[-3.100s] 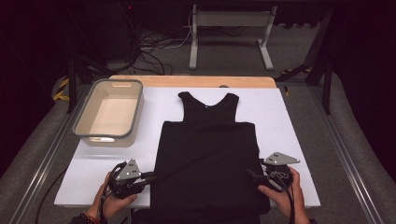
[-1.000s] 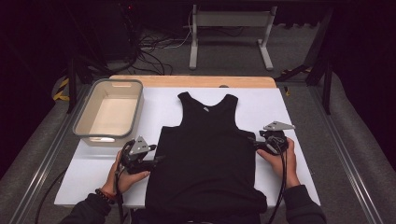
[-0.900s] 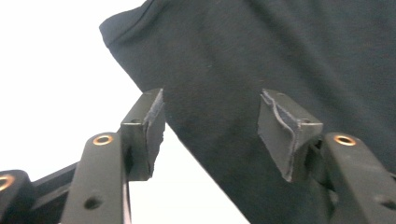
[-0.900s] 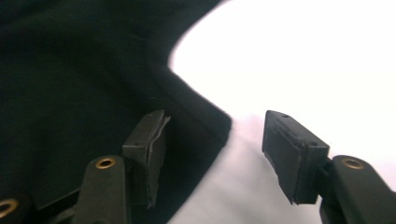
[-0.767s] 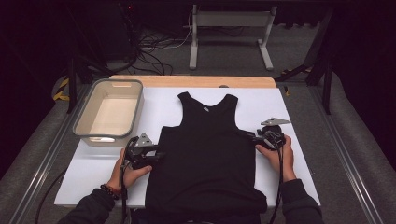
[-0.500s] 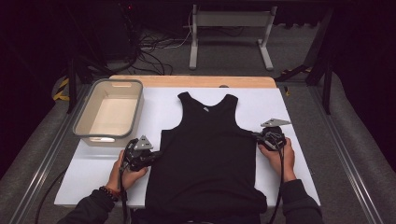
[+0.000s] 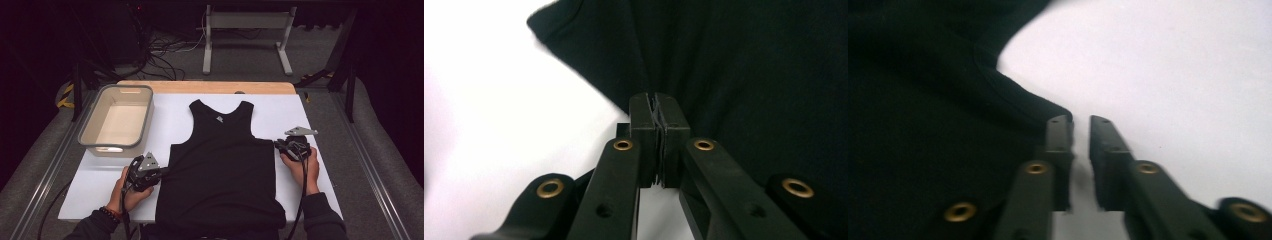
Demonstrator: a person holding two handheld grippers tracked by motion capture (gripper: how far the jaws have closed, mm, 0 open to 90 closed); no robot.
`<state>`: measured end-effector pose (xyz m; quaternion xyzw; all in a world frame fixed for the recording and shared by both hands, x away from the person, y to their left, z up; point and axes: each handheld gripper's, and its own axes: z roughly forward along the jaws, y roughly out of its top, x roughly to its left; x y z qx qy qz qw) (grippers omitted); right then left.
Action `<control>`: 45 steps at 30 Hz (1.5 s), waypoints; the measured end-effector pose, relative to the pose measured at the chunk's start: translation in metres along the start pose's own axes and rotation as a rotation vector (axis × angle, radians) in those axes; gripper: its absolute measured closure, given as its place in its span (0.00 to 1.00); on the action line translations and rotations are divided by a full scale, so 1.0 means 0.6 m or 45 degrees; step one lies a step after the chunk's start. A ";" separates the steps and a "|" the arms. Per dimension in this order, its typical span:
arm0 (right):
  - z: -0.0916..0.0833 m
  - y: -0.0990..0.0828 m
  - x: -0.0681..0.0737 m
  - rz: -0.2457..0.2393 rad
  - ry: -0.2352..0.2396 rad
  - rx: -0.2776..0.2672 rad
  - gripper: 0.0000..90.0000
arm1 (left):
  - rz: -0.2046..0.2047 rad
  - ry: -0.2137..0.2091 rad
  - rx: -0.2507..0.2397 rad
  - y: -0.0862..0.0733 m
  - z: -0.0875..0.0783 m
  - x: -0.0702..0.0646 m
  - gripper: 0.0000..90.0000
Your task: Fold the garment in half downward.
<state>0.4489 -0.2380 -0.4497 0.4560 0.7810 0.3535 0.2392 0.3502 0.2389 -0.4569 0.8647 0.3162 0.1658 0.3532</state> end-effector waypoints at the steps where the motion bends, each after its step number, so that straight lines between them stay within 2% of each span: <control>1: -0.003 -0.001 0.000 -0.002 0.018 -0.017 0.82 | 0.008 0.001 -0.004 0.000 0.000 -0.001 0.96; 6: -0.021 -0.001 0.010 -0.026 0.038 -0.117 0.69 | 0.035 0.011 -0.023 0.000 0.000 -0.004 0.91; 9: -0.036 0.002 0.021 -0.025 0.078 -0.189 0.65 | 0.057 0.017 -0.063 0.002 -0.005 -0.008 0.85; 13: -0.057 0.006 0.041 -0.063 0.121 -0.273 0.59 | 0.084 0.002 -0.127 0.006 -0.013 -0.011 0.77; 17: -0.077 0.009 0.066 -0.093 0.156 -0.339 0.52 | 0.133 0.003 -0.179 0.006 -0.017 -0.018 0.67; 19: -0.083 0.009 0.078 -0.112 0.167 -0.346 0.48 | 0.141 0.003 -0.192 0.006 -0.019 -0.020 0.64; 22: -0.090 0.003 0.101 -0.198 0.154 -0.344 0.43 | 0.144 0.015 -0.206 0.004 -0.021 -0.021 0.52; 24: -0.094 -0.004 0.113 -0.230 0.160 -0.343 0.39 | 0.141 0.012 -0.207 0.004 -0.020 -0.020 0.46; 28: -0.102 -0.021 0.132 -0.223 0.195 -0.354 0.33 | 0.135 0.022 -0.216 0.000 -0.019 -0.022 0.38; 30: -0.104 -0.024 0.140 -0.247 0.184 -0.351 0.32 | 0.137 0.032 -0.217 -0.002 -0.019 -0.023 0.34; 33: -0.106 -0.028 0.147 -0.237 0.202 -0.366 0.30 | 0.132 0.028 -0.229 -0.003 -0.018 -0.024 0.30; 34: -0.108 -0.029 0.149 -0.240 0.190 -0.371 0.27 | 0.134 0.025 -0.229 -0.002 -0.018 -0.024 0.28; 37: -0.110 -0.031 0.152 -0.231 0.207 -0.379 0.26 | 0.134 0.029 -0.225 -0.002 -0.016 -0.025 0.24; 41: -0.110 -0.031 0.155 -0.242 0.199 -0.383 0.24 | 0.127 0.023 -0.220 -0.003 -0.017 -0.024 0.21; 45: -0.107 -0.030 0.156 -0.241 0.201 -0.380 0.22 | 0.105 0.025 -0.253 -0.005 -0.020 -0.020 0.20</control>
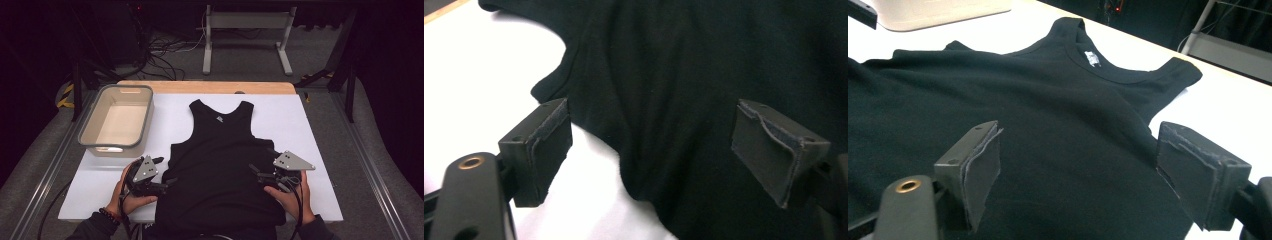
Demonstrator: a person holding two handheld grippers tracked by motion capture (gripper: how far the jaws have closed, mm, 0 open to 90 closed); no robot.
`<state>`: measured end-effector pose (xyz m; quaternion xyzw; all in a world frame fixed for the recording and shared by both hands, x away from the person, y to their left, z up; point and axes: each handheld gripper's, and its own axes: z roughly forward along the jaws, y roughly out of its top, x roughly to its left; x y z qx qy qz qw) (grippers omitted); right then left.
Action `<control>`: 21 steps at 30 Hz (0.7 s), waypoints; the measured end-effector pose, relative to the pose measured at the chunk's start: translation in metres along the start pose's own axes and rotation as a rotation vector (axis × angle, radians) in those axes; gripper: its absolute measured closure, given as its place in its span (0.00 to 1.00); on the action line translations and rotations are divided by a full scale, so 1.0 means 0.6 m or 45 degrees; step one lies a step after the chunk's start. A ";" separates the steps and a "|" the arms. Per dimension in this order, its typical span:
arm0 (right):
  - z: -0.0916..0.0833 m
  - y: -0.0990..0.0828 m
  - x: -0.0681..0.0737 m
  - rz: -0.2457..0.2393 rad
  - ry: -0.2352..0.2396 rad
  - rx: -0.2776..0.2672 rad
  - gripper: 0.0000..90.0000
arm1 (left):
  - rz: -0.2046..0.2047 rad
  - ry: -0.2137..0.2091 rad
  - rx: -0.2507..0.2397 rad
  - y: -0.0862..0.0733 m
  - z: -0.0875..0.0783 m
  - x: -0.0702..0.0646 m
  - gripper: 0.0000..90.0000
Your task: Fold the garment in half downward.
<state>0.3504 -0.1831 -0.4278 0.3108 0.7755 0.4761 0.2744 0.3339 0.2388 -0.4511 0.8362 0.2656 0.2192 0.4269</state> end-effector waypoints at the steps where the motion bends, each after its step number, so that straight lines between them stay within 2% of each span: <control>1: 0.001 0.000 0.001 -0.005 -0.005 0.005 0.22 | -0.004 0.004 -0.008 0.000 -0.001 0.001 0.20; 3: 0.001 0.000 0.002 -0.007 0.003 -0.003 0.22 | -0.010 0.006 -0.026 0.000 -0.003 0.003 0.19; 13: 0.004 0.001 0.005 -0.018 0.010 -0.002 0.22 | -0.009 0.004 -0.029 -0.001 -0.004 0.003 0.15; 21: 0.008 -0.003 0.005 0.002 0.036 0.003 0.16 | -0.007 -0.006 -0.028 -0.001 -0.004 0.003 0.15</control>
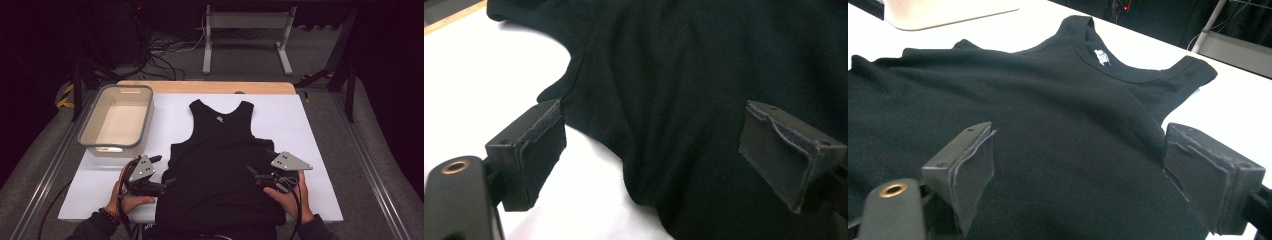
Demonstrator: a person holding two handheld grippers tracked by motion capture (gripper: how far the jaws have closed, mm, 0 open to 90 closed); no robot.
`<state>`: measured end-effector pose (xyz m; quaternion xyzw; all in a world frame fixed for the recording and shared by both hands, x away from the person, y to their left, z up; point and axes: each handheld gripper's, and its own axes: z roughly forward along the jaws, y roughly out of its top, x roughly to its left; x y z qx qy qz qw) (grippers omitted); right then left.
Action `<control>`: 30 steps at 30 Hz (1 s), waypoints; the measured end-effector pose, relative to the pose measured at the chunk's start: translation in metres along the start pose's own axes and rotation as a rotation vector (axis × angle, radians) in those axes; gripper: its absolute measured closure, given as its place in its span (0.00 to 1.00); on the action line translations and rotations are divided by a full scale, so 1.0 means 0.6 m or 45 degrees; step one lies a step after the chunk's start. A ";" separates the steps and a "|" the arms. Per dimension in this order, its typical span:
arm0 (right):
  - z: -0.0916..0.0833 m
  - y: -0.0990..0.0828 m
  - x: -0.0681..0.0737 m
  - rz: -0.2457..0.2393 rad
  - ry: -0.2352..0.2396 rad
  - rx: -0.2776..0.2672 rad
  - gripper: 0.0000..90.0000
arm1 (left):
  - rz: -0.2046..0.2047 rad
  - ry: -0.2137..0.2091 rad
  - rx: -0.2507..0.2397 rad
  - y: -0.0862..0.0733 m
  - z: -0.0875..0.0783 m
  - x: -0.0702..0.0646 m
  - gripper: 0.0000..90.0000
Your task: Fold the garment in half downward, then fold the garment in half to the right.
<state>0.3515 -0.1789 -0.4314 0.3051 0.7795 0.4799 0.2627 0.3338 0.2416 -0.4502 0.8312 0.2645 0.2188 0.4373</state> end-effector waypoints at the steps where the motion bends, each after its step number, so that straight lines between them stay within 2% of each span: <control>1: 0.001 0.000 0.000 -0.004 0.003 0.003 0.15 | 0.001 -0.004 -0.002 0.000 0.000 0.000 0.15; 5: 0.002 -0.001 0.000 -0.010 0.023 -0.002 0.14 | 0.008 -0.004 -0.017 0.000 -0.003 -0.002 0.14; 10: 0.008 -0.003 0.003 -0.008 0.050 0.032 0.16 | 0.004 0.000 -0.018 0.002 0.001 -0.004 0.15; 18: 0.023 0.000 -0.008 0.035 0.079 0.038 0.16 | 0.024 -0.003 -0.007 0.033 0.031 -0.004 0.15; 24: 0.035 0.015 -0.035 0.075 0.029 0.020 0.18 | 0.034 0.014 -0.025 0.074 0.065 0.007 0.17; 26: 0.041 0.024 -0.045 0.077 0.014 0.018 0.18 | 0.014 0.003 -0.037 0.089 0.078 0.015 0.17; 28: 0.051 0.034 -0.058 0.081 -0.002 -0.001 0.20 | 0.014 0.032 -0.040 0.105 0.093 0.025 0.17; 30: 0.068 0.043 -0.072 0.081 -0.035 0.010 0.20 | -0.005 0.025 -0.030 0.119 0.111 0.038 0.18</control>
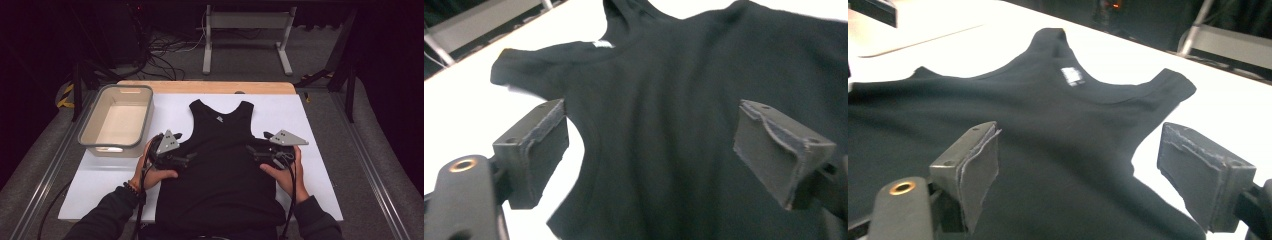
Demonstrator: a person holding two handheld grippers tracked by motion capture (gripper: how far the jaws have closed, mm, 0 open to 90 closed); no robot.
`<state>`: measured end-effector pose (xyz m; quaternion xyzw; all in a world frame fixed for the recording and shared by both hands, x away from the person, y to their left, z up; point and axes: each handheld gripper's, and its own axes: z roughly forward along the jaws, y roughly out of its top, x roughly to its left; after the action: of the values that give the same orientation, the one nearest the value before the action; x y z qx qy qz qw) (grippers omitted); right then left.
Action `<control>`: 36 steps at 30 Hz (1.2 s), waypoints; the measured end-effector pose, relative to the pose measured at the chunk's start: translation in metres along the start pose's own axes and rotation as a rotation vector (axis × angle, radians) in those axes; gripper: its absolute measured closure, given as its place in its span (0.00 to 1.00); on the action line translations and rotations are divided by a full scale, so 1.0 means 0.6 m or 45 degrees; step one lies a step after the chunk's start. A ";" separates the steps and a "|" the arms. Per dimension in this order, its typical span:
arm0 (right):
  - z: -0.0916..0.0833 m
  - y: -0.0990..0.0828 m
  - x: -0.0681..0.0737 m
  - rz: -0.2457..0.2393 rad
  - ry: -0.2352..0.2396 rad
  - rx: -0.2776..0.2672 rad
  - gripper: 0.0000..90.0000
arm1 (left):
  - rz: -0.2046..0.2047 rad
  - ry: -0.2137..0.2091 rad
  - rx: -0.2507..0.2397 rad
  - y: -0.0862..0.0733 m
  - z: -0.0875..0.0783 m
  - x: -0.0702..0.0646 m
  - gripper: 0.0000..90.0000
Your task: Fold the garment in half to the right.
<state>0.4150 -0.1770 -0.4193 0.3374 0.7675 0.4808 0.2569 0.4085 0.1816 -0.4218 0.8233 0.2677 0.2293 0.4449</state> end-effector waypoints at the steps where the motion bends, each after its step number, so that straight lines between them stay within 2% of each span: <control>1: 0.007 0.003 -0.004 0.005 -0.005 0.006 0.20 | -0.009 0.016 0.002 0.006 0.009 0.006 0.18; 6: 0.050 0.024 -0.034 0.067 -0.044 0.039 0.24 | -0.094 0.037 0.034 0.027 0.060 0.040 0.19; 8: 0.069 0.032 -0.049 0.118 -0.029 0.058 0.24 | -0.141 0.059 0.058 0.033 0.085 0.059 0.20; 10: 0.087 0.039 -0.067 0.149 -0.049 0.084 0.24 | -0.175 0.059 0.081 0.038 0.103 0.075 0.21; 11: 0.095 0.043 -0.074 0.152 -0.070 0.095 0.24 | -0.191 0.078 0.094 0.041 0.113 0.085 0.21; 13: 0.112 0.051 -0.091 0.146 -0.121 0.132 0.24 | -0.219 0.081 0.119 0.048 0.125 0.100 0.22; 15: 0.128 0.056 -0.111 0.199 -0.155 0.155 0.27 | -0.261 0.095 0.133 0.055 0.135 0.115 0.23; 17: 0.137 0.062 -0.122 0.241 -0.164 0.137 0.28 | -0.254 0.110 0.180 0.061 0.146 0.126 0.23; 19: 0.149 0.068 -0.126 0.234 -0.159 0.157 0.28 | -0.250 0.141 0.215 0.064 0.159 0.136 0.23; 21: 0.162 0.074 -0.128 0.218 -0.174 0.172 0.31 | -0.275 0.145 0.237 0.065 0.173 0.146 0.23; 25: 0.194 0.073 -0.127 0.239 -0.173 0.247 0.31 | -0.296 0.153 0.287 0.066 0.197 0.159 0.23; 27: 0.213 0.070 -0.124 0.230 -0.173 0.313 0.30 | -0.304 0.155 0.310 0.069 0.209 0.163 0.23; 30: 0.242 0.064 -0.128 0.308 -0.134 0.419 0.24 | -0.348 0.144 0.335 0.073 0.225 0.176 0.24; 33: 0.257 0.057 -0.131 0.309 -0.138 0.442 0.21 | -0.360 0.142 0.348 0.074 0.236 0.184 0.23; 36: 0.269 0.052 -0.134 0.304 -0.189 0.459 0.22 | -0.404 0.121 0.365 0.070 0.248 0.191 0.21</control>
<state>0.5910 -0.1380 -0.4504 0.5008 0.7746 0.3366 0.1893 0.5962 0.1450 -0.4442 0.8139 0.4444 0.1548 0.3407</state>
